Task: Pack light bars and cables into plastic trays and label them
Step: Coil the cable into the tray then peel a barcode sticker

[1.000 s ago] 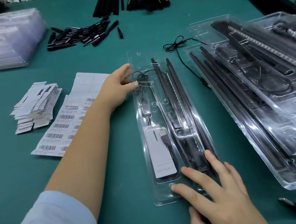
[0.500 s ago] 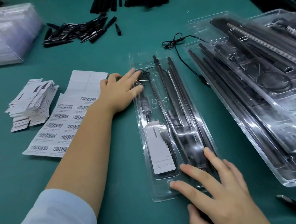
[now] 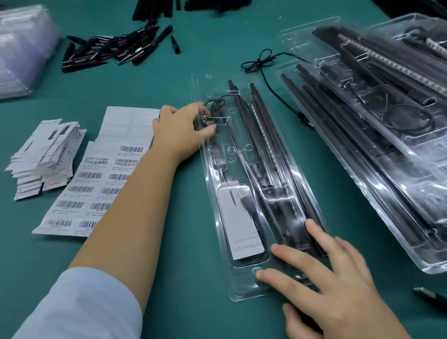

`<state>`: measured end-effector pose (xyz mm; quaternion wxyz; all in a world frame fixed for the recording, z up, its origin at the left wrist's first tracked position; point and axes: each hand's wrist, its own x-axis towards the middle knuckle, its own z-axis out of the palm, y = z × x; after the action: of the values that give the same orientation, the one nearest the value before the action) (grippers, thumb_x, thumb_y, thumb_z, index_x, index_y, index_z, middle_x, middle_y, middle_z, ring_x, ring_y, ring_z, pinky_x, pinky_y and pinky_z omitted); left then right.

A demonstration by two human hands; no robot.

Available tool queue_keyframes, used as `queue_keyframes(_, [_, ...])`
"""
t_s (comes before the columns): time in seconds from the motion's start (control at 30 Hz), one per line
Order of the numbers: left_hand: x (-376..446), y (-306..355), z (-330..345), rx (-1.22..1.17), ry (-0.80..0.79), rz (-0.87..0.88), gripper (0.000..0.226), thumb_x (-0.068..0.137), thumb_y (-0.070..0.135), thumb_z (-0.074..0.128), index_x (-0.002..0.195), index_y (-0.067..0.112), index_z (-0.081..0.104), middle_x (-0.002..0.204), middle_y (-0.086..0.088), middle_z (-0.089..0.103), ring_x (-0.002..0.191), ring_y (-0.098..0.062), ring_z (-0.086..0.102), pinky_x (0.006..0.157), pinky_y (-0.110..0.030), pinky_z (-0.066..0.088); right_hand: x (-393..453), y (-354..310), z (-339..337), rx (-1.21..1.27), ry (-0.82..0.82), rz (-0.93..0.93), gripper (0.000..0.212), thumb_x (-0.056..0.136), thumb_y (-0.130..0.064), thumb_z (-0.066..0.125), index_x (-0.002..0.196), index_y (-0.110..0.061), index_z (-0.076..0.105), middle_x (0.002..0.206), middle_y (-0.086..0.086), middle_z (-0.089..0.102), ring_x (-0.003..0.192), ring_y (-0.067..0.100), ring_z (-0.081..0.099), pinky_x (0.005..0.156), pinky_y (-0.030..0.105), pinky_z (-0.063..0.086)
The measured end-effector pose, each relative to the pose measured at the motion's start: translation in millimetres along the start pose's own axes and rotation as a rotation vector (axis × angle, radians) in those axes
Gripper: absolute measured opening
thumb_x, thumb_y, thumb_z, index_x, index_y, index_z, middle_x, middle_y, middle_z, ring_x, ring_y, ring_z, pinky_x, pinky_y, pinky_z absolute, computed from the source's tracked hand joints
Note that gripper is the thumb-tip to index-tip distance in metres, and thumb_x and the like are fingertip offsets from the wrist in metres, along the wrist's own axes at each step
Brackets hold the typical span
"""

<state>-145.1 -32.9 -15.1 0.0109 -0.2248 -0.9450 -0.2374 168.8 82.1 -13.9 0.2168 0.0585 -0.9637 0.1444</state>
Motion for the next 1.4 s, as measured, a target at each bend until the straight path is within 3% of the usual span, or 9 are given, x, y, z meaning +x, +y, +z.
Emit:
queue_keyframes(0.1, [-2, -5, 0, -0.007, -0.019, 0.044, 0.025, 0.093, 0.043, 0.052, 0.117, 0.039, 0.057, 0.137, 0.017, 0.051, 0.109, -0.018, 0.032, 0.087, -0.033, 0.021, 0, 1, 0, 0.002, 0.002, 0.0, 0.04, 0.061, -0.029, 0.05, 0.092, -0.035, 0.074, 0.111, -0.007, 0.067, 0.119, 0.036, 0.046, 0.089, 0.061, 0.041])
queue_keyframes(0.27, [-3, 1, -4, -0.124, 0.048, 0.009, 0.03, 0.094, 0.016, 0.046, 0.109, 0.03, 0.069, 0.135, 0.017, 0.054, 0.118, -0.02, 0.044, 0.1, -0.035, 0.034, 0, 1, 1, 0.002, -0.003, -0.002, 0.041, 0.061, -0.029, 0.05, 0.093, -0.036, 0.074, 0.112, -0.007, 0.067, 0.12, 0.036, 0.046, 0.09, 0.061, 0.04])
queue_keyframes(0.4, [-4, 7, -22, -0.395, -0.017, -0.104, 0.043, 0.092, 0.0, 0.032, 0.105, 0.007, 0.072, 0.131, -0.002, 0.059, 0.115, -0.014, 0.053, 0.088, -0.011, 0.036, 0, 0, 0, 0.001, 0.009, -0.003, 0.04, 0.062, -0.027, 0.05, 0.093, -0.034, 0.074, 0.111, -0.006, 0.067, 0.117, 0.038, 0.051, 0.088, 0.061, 0.042])
queue_keyframes(0.53, [7, 13, -21, -0.353, 0.0, -0.227, 0.034, 0.096, 0.033, 0.045, 0.109, 0.008, 0.065, 0.11, -0.012, 0.064, 0.103, -0.025, 0.055, 0.082, -0.026, 0.038, 1, 1, -1, -0.01, 0.006, -0.015, 0.04, 0.061, -0.028, 0.051, 0.092, -0.034, 0.075, 0.111, -0.006, 0.068, 0.116, 0.04, 0.052, 0.086, 0.062, 0.043])
queue_keyframes(0.67, [14, 26, -9, -0.001, 0.004, -0.032, 0.062, 0.093, 0.021, 0.047, 0.15, 0.022, 0.023, 0.155, -0.005, 0.028, 0.137, -0.032, 0.029, 0.108, -0.044, 0.028, 2, 1, -2, -0.021, 0.001, -0.022, 0.039, 0.061, -0.029, 0.05, 0.091, -0.035, 0.075, 0.11, -0.006, 0.068, 0.115, 0.041, 0.053, 0.084, 0.063, 0.043])
queue_keyframes(0.77, [23, 32, -7, 0.05, -0.125, 0.038, 0.052, 0.098, 0.018, 0.031, 0.15, 0.022, 0.025, 0.158, 0.001, 0.023, 0.144, -0.023, 0.019, 0.111, -0.043, 0.024, 3, 2, -2, -0.024, -0.005, -0.028, 0.04, 0.061, -0.029, 0.05, 0.091, -0.035, 0.075, 0.11, -0.006, 0.068, 0.114, 0.042, 0.054, 0.083, 0.063, 0.044])
queue_keyframes(0.93, [30, 47, 0, 0.056, -0.201, -0.024, 0.072, 0.092, 0.068, 0.027, 0.151, 0.027, 0.022, 0.157, 0.0, 0.024, 0.144, -0.02, 0.021, 0.114, -0.047, 0.023, 3, 2, 0, -0.017, -0.002, -0.017, 0.039, 0.06, -0.029, 0.051, 0.091, -0.038, 0.074, 0.11, -0.009, 0.068, 0.115, 0.039, 0.054, 0.085, 0.061, 0.044])
queue_keyframes(1.17, [28, 49, 13, 0.255, -0.222, -0.032, 0.068, 0.092, 0.068, 0.019, 0.152, 0.036, 0.012, 0.161, 0.003, -0.002, 0.147, -0.027, -0.008, 0.115, -0.055, -0.003, 1, 2, 2, 0.001, 0.014, -0.015, 0.04, 0.061, -0.029, 0.053, 0.096, -0.039, 0.069, 0.112, -0.007, 0.067, 0.12, 0.036, 0.047, 0.093, 0.063, 0.038])
queue_keyframes(1.4, [32, 42, 9, -0.083, -0.105, -0.021, 0.068, 0.081, 0.065, 0.057, 0.125, 0.013, 0.05, 0.126, -0.004, 0.054, 0.118, -0.025, 0.048, 0.098, -0.045, 0.041, 0, 4, 4, 0.02, 0.028, -0.017, 0.044, 0.06, -0.031, 0.056, 0.102, -0.043, 0.057, 0.112, -0.011, 0.066, 0.123, 0.033, 0.045, 0.095, 0.058, 0.036])
